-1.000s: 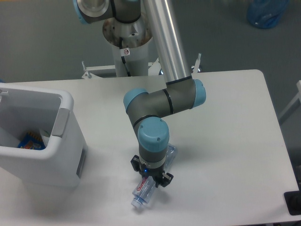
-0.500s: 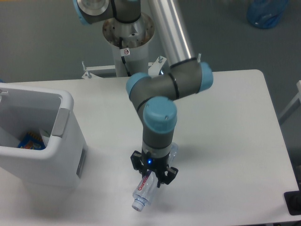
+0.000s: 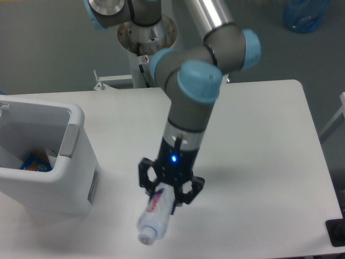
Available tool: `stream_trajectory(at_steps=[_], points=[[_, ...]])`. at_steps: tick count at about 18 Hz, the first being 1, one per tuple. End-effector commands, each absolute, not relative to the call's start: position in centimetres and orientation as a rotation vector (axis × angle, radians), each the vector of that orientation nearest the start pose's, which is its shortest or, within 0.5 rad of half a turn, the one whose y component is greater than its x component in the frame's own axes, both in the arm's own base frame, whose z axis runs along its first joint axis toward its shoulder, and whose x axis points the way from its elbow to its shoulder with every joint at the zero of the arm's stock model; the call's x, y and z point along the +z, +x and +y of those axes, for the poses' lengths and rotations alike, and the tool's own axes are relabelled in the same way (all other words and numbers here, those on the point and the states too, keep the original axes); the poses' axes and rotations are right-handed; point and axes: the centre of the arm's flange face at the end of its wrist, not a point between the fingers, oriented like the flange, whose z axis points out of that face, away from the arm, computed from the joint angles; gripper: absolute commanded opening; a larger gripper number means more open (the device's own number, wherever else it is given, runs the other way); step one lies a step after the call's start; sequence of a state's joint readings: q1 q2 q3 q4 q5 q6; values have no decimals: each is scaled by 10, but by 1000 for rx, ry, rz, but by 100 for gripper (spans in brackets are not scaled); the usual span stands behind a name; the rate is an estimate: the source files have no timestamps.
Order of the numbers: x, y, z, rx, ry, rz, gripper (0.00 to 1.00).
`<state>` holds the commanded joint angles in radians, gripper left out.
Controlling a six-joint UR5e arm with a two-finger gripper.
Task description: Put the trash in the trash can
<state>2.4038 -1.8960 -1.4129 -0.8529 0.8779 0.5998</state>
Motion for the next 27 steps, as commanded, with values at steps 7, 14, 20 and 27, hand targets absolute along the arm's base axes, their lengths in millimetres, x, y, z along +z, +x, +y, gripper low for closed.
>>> stream_trajectory(at_steps=[7, 14, 20, 27], points=[[561, -260, 585, -328, -2132, 122, 55], [567, -186, 608, -412, -2097, 264, 55], [561, -152, 612, -470, -2107, 281, 100], [556, -156, 604, -461, -2123, 258, 100]])
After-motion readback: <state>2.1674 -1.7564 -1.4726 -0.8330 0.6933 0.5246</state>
